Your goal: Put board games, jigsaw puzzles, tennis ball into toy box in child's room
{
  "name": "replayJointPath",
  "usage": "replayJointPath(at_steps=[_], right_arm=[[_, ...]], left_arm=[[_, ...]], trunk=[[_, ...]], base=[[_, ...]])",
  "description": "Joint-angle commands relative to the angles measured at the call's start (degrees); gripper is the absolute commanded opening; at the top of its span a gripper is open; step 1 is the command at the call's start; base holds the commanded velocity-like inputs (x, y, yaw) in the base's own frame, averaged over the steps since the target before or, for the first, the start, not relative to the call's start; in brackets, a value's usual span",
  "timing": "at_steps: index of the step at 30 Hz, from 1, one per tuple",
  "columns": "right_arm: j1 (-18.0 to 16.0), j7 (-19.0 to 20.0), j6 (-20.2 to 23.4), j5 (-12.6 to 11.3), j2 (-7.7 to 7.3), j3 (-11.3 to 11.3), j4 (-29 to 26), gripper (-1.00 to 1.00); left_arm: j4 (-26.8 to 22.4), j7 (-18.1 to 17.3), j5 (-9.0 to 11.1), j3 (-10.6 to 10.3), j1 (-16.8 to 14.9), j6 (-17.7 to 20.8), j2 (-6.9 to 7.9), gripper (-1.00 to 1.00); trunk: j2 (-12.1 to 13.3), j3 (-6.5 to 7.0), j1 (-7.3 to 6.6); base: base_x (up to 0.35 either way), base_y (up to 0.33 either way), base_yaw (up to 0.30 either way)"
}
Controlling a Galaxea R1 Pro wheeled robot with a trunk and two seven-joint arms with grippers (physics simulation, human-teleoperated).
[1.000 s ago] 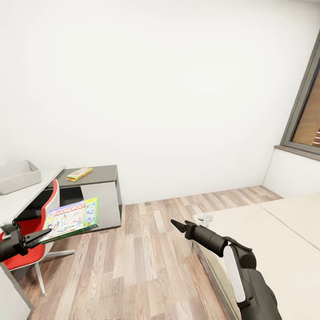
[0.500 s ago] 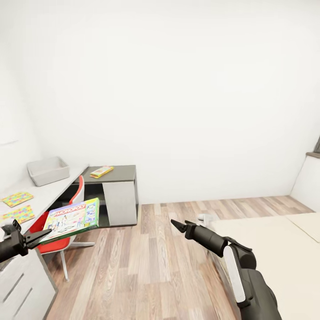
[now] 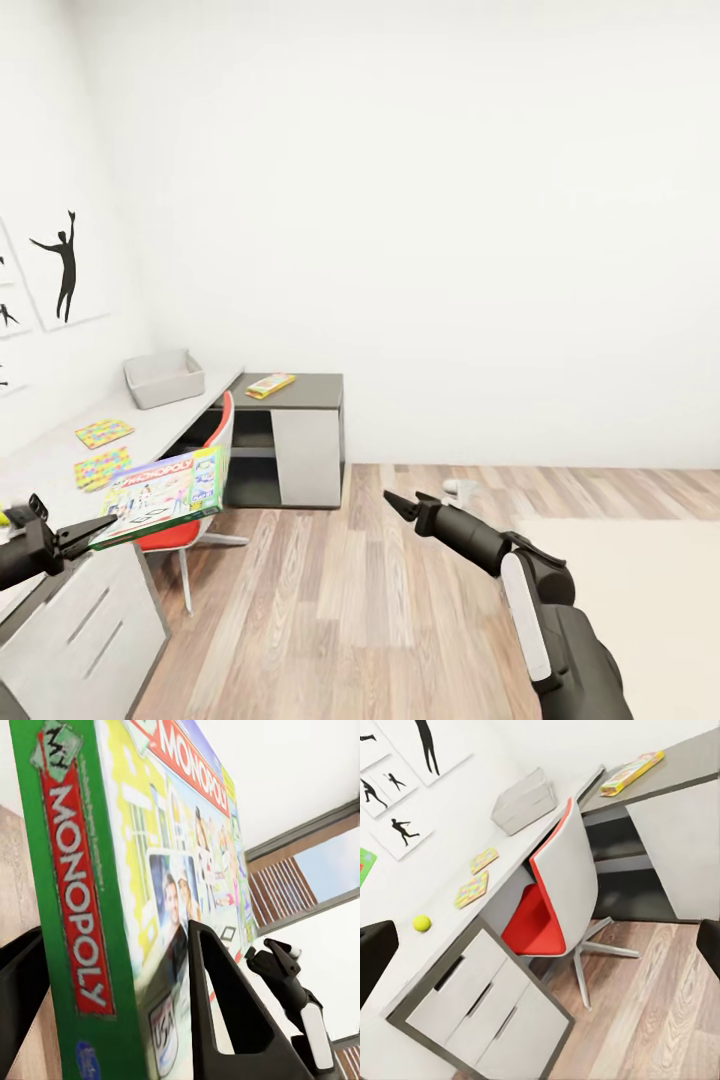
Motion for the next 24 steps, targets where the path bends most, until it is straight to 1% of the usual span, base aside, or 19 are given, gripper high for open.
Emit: replayJointPath(at_steps=[1, 6, 13, 17, 24], right_arm=[[-0.05, 0.16, 0.22, -0.27, 0.04, 0.15, -0.04, 1.00], [-0.05, 0.24, -0.10, -0.63, -0.03, 0.90, -0.11, 1.00], [-0.05, 0.17, -0.09, -0.26, 0.05, 1.05, -0.13, 1.00], [-0.05, 0.23, -0.15, -0.67, 0.00, 1.03, -0.13, 1.00], [-0.05, 0.16, -0.09, -0.71, 0.02, 1.06, -0.44, 1.00]], left_arm=[[0.01, -0.12, 0.14, 0.01, -0.08, 0.55, -0.03, -1.00], [0.01, -0.16, 0.09, 0.09, -0.08, -0.32, -0.09, -1.00], [0.01, -0.19, 0.09, 0.16, -0.08, -0.53, -0.10, -1.00], [0.01, -0.19, 0.09, 0.16, -0.08, -0.54, -0.11, -1.00], [0.02, -0.11, 0.09, 0.11, -0.08, -0.54, -0.14, -1.00]], trunk=[[-0.07, -0.08, 0.04], [-0.07, -0.04, 0.04], [-0.07, -0.04, 0.04], [-0.07, -0.04, 0.04], [-0.07, 0.05, 0.04]], base=[[0.274, 0.000, 0.168], [0.314, 0.000, 0.053], [0.331, 0.008, 0.004], [0.332, 0.087, 0.000], [0.332, 0.120, 0.009]])
